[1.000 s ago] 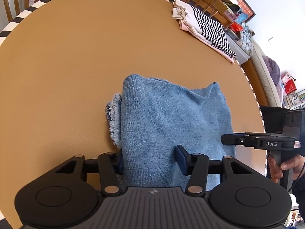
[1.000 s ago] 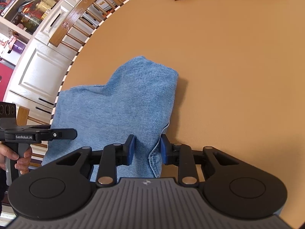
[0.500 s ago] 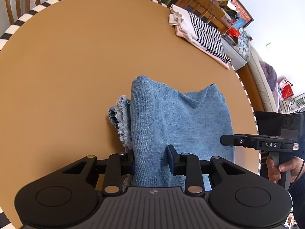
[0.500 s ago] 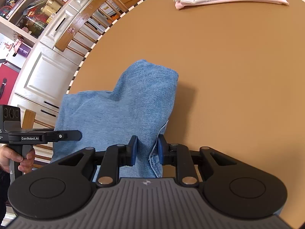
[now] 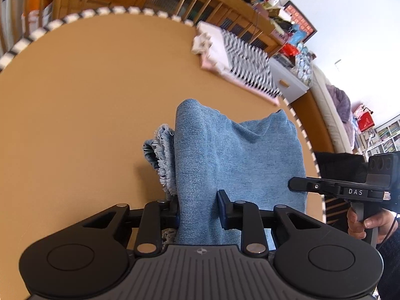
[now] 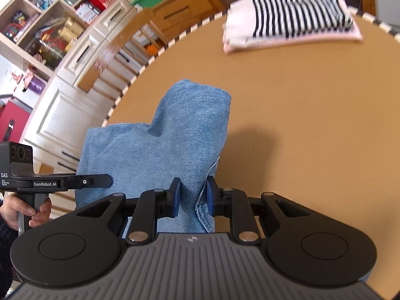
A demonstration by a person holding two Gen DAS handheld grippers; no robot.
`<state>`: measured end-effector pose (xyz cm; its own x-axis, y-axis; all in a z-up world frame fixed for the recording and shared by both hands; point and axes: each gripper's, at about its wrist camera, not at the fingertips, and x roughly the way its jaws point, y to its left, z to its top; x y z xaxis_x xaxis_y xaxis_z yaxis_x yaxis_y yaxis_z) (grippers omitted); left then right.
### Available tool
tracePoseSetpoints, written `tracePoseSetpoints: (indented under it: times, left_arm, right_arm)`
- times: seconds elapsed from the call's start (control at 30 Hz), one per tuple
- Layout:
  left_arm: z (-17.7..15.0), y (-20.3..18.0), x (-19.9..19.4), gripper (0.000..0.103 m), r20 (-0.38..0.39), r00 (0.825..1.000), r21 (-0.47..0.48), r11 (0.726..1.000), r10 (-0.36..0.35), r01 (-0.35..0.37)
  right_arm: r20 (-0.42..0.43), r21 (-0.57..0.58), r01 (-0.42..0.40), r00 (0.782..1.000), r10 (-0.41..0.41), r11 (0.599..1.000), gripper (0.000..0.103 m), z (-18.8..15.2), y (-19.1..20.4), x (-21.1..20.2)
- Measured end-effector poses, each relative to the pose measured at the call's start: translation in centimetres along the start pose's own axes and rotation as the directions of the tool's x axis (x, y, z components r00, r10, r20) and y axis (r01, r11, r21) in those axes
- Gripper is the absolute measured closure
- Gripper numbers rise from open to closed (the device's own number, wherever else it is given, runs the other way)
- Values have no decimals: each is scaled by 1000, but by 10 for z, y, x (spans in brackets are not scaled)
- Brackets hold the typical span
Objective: Fold clothes
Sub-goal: 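Carry the jeans with both tools over the stack of folded clothes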
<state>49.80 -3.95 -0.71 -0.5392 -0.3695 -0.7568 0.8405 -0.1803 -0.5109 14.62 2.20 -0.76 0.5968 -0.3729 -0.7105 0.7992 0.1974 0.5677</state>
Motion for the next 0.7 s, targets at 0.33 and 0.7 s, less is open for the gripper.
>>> tracePoseSetpoints:
  times: [0.33,0.7]
  left_arm:
    - [151,-93,11,76,149,988,69,997,-29,19]
    - [288,-127,166,53,165,980,31,992,116,-122]
  right_arm:
    - [164,-63,25,986,-14,998,83,155,-25,-70]
    - [221,55,141,964,-149,989,44,304,-156,-12]
